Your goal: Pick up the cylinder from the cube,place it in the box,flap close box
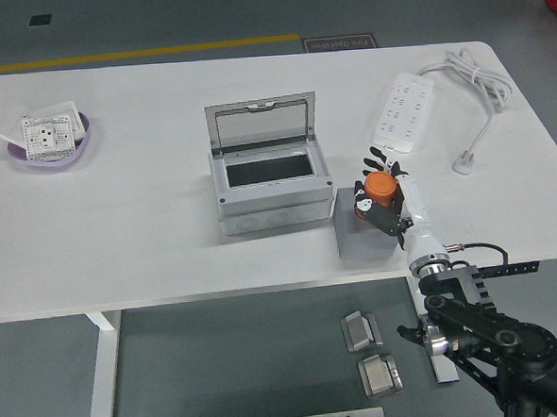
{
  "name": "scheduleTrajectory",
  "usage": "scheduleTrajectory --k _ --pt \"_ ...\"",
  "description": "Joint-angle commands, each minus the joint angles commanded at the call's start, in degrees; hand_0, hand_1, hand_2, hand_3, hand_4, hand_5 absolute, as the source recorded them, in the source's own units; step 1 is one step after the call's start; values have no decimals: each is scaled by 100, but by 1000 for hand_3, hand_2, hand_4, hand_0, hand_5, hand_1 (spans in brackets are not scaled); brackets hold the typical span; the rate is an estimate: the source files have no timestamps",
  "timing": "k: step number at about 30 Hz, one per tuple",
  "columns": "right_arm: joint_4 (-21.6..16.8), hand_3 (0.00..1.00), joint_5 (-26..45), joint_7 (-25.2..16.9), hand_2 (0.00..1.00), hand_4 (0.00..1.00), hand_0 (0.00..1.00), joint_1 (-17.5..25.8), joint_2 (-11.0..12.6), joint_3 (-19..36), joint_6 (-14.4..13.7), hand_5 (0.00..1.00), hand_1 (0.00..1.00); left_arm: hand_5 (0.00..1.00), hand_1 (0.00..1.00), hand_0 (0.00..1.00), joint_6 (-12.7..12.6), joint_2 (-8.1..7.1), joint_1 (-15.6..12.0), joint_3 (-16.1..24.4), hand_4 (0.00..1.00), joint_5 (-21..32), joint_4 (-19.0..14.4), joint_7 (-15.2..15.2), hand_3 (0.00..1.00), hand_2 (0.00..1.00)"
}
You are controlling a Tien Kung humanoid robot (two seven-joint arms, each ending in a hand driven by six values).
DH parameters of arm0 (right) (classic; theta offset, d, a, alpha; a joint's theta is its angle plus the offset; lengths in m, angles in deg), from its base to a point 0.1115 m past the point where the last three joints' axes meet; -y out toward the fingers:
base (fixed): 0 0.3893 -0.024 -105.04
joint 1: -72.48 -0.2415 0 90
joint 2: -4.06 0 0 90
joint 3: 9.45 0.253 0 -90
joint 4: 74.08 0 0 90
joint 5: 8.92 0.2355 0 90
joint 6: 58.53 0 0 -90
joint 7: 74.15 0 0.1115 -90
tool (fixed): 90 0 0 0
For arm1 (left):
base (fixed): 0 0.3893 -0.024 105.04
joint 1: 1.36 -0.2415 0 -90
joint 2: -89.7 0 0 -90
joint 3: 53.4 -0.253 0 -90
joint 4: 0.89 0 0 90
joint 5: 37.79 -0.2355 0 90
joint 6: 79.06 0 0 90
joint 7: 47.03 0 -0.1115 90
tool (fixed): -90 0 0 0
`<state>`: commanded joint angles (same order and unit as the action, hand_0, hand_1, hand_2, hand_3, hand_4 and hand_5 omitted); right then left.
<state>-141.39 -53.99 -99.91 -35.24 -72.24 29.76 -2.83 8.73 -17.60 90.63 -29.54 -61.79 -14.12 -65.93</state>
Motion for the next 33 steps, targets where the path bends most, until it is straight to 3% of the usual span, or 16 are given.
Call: scheduleTrajectory --k 3,4,9,10,16,17,21,22,33 --pt "-13 796 -15 38 800 60 800 -3 0 -16 -7 2 781 415 750 744 -7 1 1 -1 732 4 0 11 834 717" --pt "-18 637 -25 57 676 2 783 -5 1 -25 -10 2 701 415 750 743 -10 2 1 -1 732 3 -1 16 834 716" --pt "-39 637 -35 113 676 2 783 -16 8 -77 -11 2 701 415 750 743 -22 5 -1 -4 732 14 -2 35 834 716" --pt "-44 450 -34 116 573 38 741 -18 9 -84 -11 2 639 416 749 742 -24 5 -2 -4 733 15 -2 39 834 715" --pt "-103 450 -61 108 573 38 741 -34 19 -83 -47 2 639 417 747 741 -39 5 -4 -4 733 24 -1 66 833 713" --pt "-122 189 -86 112 295 61 718 -39 22 -78 -66 2 503 417 747 741 -43 5 -3 -3 733 24 -2 72 833 713" --pt "-169 189 -161 140 295 61 718 -65 28 -75 -108 2 503 417 747 741 -53 6 2 -5 733 29 -4 90 833 713" --pt "-179 188 -181 149 233 63 714 -72 30 -76 -117 2 458 415 747 740 -55 6 3 -6 733 30 -4 94 830 710" --pt "-242 189 -487 310 236 64 712 -234 38 -94 -231 2 459 414 747 738 -73 9 1 -50 732 70 -5 121 829 710"
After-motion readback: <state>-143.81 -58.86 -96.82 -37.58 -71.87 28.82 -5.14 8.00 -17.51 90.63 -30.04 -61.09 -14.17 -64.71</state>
